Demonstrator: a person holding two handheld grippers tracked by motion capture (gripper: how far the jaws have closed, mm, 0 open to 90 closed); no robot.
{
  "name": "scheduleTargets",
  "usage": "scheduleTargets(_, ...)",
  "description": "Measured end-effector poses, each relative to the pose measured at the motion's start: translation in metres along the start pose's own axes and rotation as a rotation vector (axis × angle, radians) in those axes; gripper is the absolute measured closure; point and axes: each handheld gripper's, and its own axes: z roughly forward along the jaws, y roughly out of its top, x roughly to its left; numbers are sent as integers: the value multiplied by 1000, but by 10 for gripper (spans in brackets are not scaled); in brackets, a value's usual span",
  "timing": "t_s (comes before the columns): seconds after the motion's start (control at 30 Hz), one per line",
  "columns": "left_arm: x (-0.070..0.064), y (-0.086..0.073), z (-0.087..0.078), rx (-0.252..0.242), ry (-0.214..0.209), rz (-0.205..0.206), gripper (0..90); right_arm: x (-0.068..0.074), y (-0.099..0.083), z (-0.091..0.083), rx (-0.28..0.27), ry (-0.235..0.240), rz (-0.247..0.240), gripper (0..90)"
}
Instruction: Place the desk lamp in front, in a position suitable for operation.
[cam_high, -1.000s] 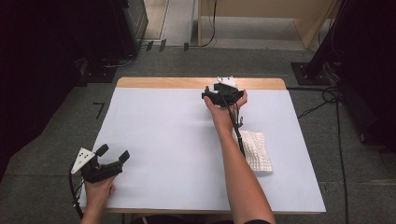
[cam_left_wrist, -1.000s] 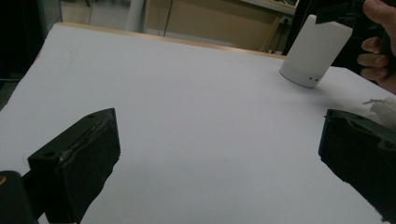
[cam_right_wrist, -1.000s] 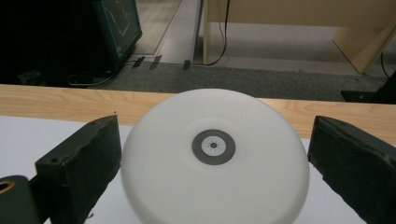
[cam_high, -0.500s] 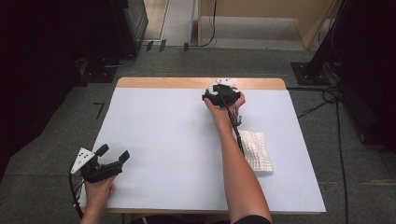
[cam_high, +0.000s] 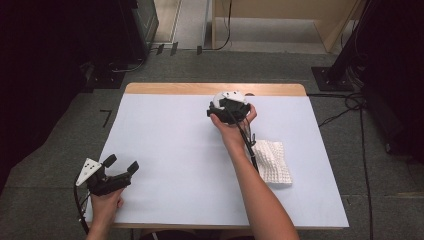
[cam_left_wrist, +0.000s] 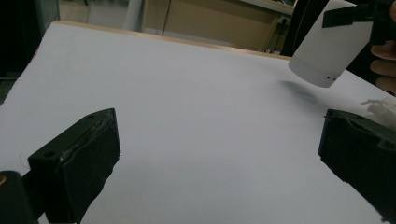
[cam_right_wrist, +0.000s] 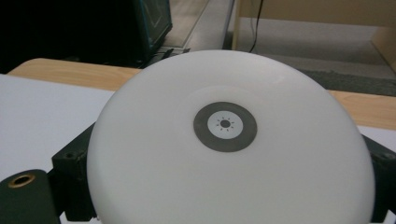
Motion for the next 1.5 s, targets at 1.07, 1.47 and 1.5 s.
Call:
scheduleTargets(1.07, -1, 0, 1, 1, 9, -2, 0, 108, -73, -70, 26, 166, -206, 77)
scheduleTargets(1.47, -2, 0, 2, 3, 17, 4, 0, 102, -72, -68, 80, 170, -211, 37)
scheduleTargets(1.5, -2, 0, 2, 3, 17, 4, 0, 102, -74, -66, 89, 154, -212, 58)
